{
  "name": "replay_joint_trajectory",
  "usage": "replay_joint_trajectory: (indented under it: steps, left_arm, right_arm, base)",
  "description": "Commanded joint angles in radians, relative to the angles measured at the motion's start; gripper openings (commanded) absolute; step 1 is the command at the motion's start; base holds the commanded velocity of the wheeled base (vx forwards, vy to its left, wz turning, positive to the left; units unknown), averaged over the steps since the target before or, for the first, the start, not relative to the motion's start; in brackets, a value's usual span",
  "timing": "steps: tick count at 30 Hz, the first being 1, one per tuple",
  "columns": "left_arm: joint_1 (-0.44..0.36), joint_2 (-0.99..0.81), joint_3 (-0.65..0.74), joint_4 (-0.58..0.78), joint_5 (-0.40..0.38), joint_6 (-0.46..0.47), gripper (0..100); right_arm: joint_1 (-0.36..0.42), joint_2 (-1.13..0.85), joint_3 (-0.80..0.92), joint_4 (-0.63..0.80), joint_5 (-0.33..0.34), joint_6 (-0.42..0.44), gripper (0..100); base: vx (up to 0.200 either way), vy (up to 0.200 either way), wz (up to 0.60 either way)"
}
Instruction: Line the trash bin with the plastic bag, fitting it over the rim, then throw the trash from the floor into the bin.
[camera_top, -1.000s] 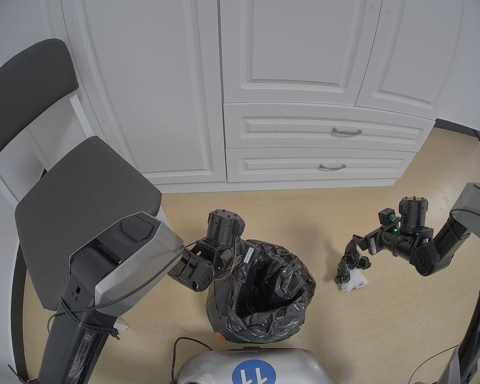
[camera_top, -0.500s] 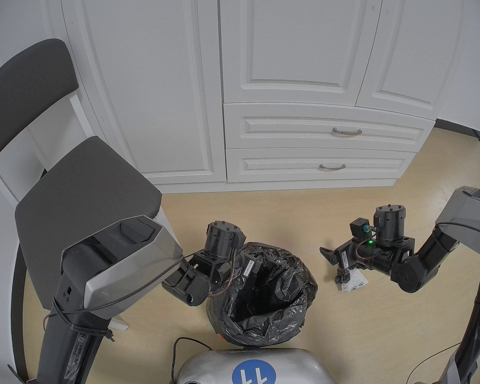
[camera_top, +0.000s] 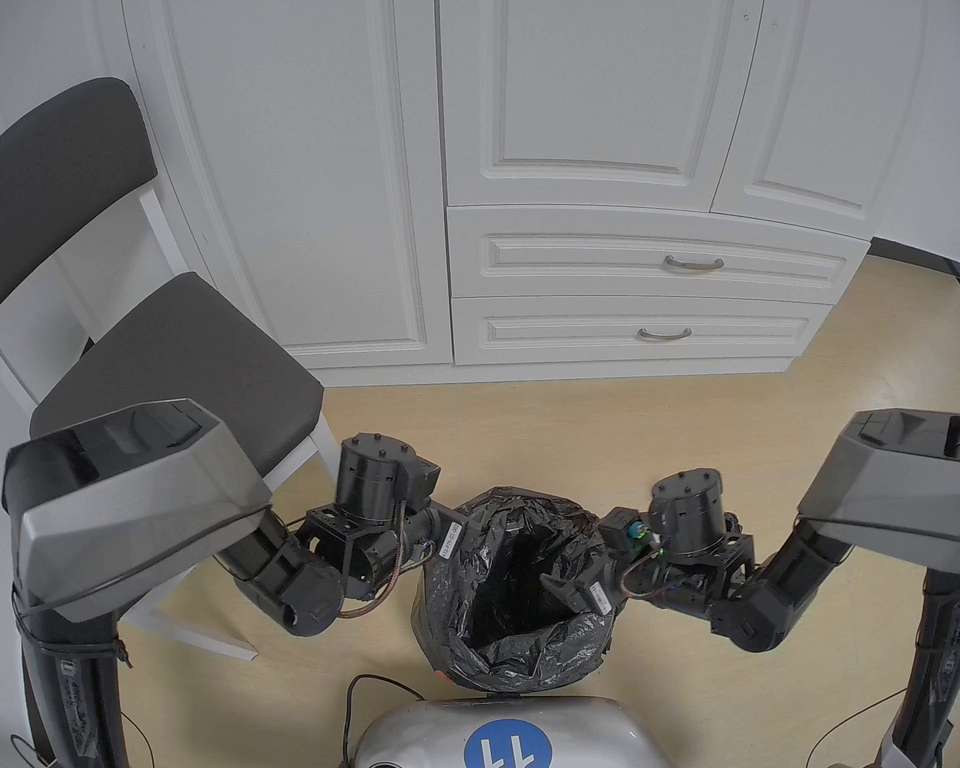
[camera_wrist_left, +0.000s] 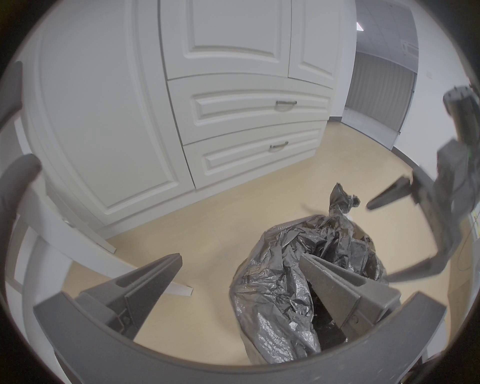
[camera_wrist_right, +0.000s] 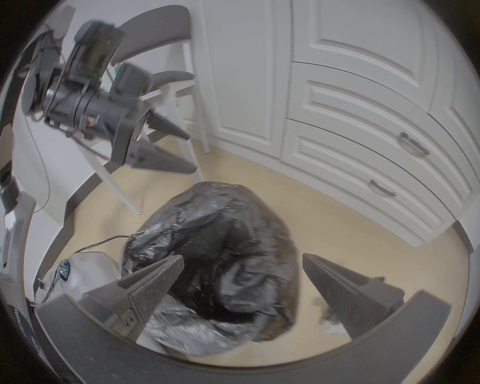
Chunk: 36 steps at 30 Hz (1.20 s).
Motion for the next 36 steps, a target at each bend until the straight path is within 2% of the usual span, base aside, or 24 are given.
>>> replay_joint_trajectory:
  steps: [1, 2, 10, 20, 24, 29, 31, 34, 36]
  left_arm:
    - [0.012, -0.099, 0.104, -0.067, 0.0, -0.002, 100]
    - [0.012, -0.099, 0.13, -0.102, 0.0, 0.0, 100]
    - [0.013, -0.083, 0.165, -0.156, -0.002, -0.002, 100]
    - [0.012, -0.082, 0.183, -0.188, 0.0, -0.002, 100]
    - [0.013, -0.08, 0.206, -0.219, 0.0, 0.0, 100]
    - [0.015, -0.077, 0.232, -0.257, 0.0, -0.002, 100]
    - [0.015, -0.076, 0.239, -0.271, -0.002, 0.0, 100]
    - [0.017, -0.065, 0.249, -0.288, -0.002, 0.0, 100]
    - [0.018, -0.063, 0.252, -0.297, -0.002, 0.0, 100]
  right_arm:
    - [0.06, 0.12, -0.072, -0.003, -0.002, 0.007, 100]
    - [0.066, 0.123, -0.073, -0.001, 0.0, 0.01, 0]
    - [0.069, 0.185, -0.107, 0.013, 0.003, 0.039, 0]
    - [0.083, 0.252, -0.088, 0.013, 0.018, 0.03, 0]
    - [0.097, 0.248, -0.056, 0.016, 0.051, 0.027, 0]
    - [0.098, 0.228, 0.001, 0.017, 0.074, -0.04, 0]
    - [0.098, 0.222, 0.008, 0.034, 0.074, -0.056, 0]
    - [0.094, 0.174, -0.003, 0.198, 0.084, -0.062, 0]
    - [0.089, 0.165, -0.018, 0.251, 0.112, -0.062, 0]
  base:
    - [0.0, 0.0, 0.0]
    - [0.0, 0.0, 0.0]
    - [0.0, 0.0, 0.0]
    - [0.0, 0.0, 0.0]
    - [0.0, 0.0, 0.0]
    - [0.0, 0.0, 0.0]
    - [0.0, 0.0, 0.0]
    - [0.0, 0.0, 0.0]
    - [0.0, 0.0, 0.0]
